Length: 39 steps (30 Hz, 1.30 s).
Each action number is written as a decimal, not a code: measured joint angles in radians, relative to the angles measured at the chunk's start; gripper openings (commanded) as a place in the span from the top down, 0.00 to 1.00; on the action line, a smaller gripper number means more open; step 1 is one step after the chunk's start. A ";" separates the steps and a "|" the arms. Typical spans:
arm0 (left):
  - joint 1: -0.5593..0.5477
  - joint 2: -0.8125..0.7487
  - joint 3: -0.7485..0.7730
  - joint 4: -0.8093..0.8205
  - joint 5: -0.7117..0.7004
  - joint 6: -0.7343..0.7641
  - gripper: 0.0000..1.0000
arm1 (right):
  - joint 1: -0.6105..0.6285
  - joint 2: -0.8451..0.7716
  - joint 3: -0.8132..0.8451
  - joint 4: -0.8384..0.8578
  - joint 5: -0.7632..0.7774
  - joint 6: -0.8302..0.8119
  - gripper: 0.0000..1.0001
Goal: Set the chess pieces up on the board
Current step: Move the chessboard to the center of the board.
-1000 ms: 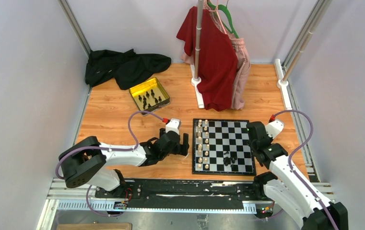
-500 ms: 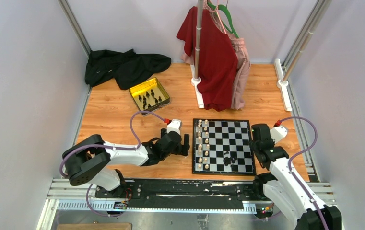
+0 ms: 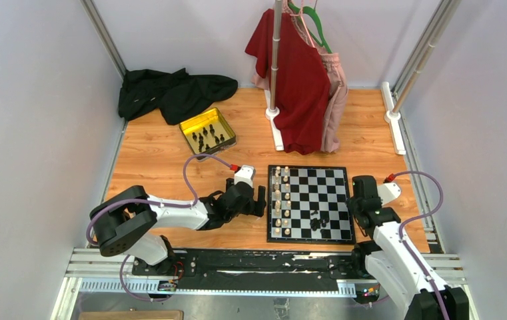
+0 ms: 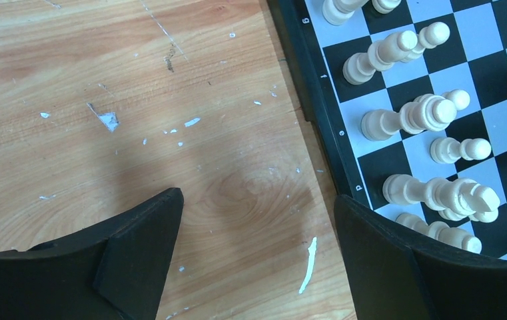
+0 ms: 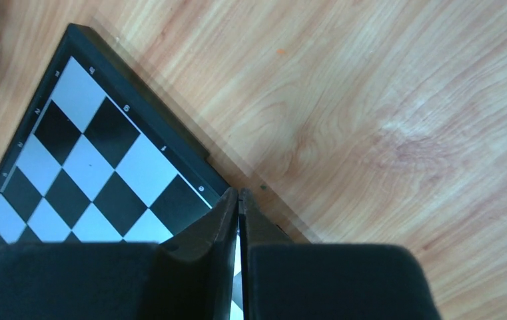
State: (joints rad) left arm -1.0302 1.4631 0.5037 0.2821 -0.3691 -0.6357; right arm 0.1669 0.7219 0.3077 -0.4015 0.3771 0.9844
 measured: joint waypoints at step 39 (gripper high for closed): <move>-0.001 -0.043 -0.040 0.008 0.008 -0.019 0.11 | -0.006 -0.151 -0.003 -0.100 0.019 0.072 0.83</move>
State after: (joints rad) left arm -1.0313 1.4200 0.4641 0.2897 -0.3607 -0.6544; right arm 0.1612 0.5705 0.3050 -0.5018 0.3958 1.0561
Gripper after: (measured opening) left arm 0.894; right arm 0.128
